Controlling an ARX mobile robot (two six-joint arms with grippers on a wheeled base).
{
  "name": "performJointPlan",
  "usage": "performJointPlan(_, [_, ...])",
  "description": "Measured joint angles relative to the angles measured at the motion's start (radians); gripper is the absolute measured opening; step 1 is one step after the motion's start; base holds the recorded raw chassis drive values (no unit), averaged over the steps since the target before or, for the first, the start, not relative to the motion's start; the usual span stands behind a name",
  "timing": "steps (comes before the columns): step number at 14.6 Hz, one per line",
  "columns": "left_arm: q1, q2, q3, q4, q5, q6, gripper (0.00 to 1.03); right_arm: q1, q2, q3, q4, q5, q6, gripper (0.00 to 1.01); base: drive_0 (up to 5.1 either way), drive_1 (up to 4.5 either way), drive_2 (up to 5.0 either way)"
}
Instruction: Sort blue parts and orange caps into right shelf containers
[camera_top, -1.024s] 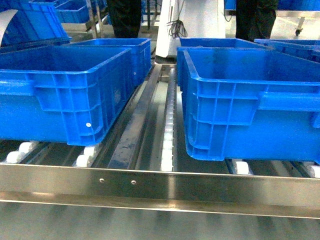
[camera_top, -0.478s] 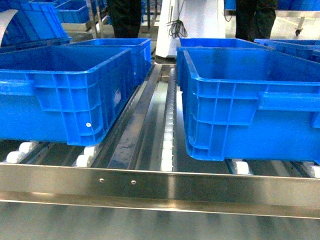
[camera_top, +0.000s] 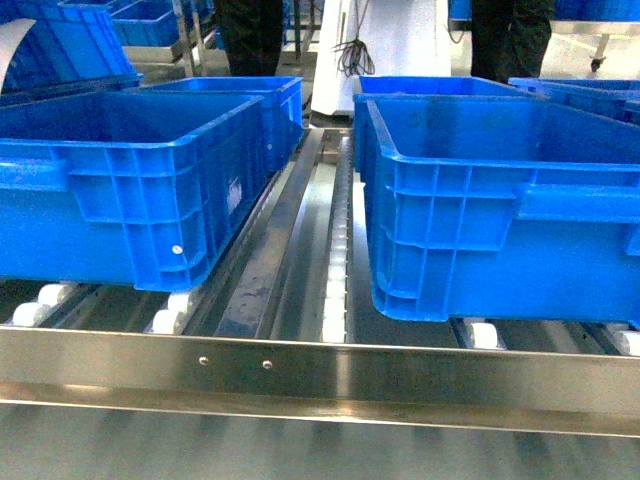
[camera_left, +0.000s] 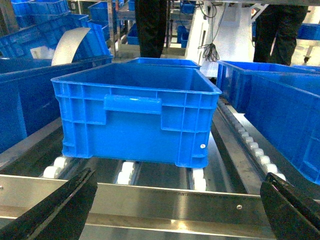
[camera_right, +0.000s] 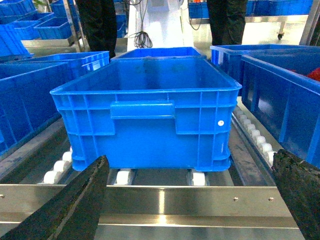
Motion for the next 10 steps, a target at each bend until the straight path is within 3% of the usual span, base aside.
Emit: performJointPlan(10, [0.000,0.000,0.000,0.000,0.000,0.000,0.98,0.000,0.000,0.000,0.000,0.000,0.000,0.98,0.0,0.00,0.0])
